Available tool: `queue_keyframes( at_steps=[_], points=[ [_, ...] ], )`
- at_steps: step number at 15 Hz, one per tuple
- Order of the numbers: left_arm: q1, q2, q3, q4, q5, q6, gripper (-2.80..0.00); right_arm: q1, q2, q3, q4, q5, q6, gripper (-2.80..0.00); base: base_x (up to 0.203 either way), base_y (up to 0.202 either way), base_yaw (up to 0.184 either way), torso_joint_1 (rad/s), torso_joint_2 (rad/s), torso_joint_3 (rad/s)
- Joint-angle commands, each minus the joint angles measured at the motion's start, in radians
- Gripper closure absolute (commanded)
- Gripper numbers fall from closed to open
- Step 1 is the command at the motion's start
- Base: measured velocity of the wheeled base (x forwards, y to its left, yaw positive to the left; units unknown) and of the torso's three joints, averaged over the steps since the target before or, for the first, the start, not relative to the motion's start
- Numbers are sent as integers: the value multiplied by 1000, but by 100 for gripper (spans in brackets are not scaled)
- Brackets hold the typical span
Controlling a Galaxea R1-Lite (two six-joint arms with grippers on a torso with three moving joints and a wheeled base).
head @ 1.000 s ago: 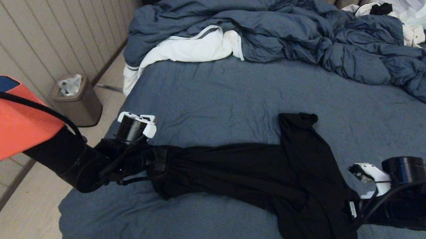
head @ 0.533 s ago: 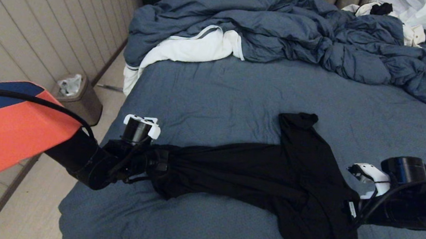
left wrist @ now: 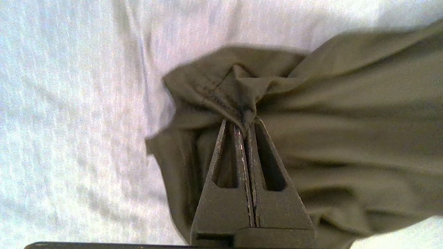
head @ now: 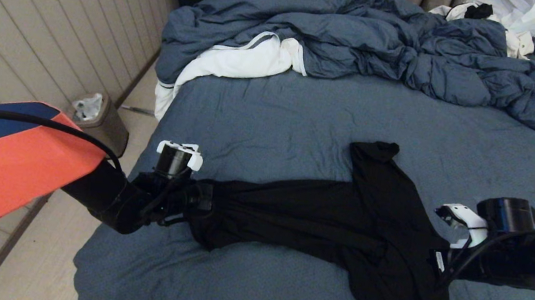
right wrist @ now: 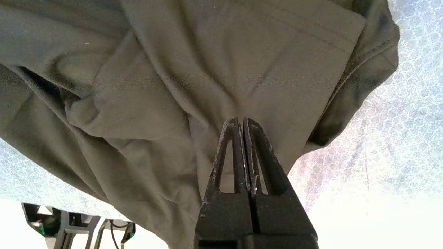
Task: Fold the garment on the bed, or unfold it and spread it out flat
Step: Unford the black T-shirt
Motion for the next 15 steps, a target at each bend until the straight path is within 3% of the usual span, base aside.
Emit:
queue_keyframes(
  at_steps=[1, 7, 15],
  points=[
    [24, -8, -40, 1, 9, 2, 0, -1, 4, 0, -7, 2, -1, 0, 0, 0, 0, 0, 0, 0],
    [103, 40, -204, 41, 41, 3, 0, -3, 4, 2, -22, 2, 0, 0, 0, 0, 0, 0, 0, 0],
    [176, 172, -630, 230, 97, 0, 0, -3, 19, 35, -126, -2, 0, 0, 0, 0, 0, 0, 0, 0]
  ],
)
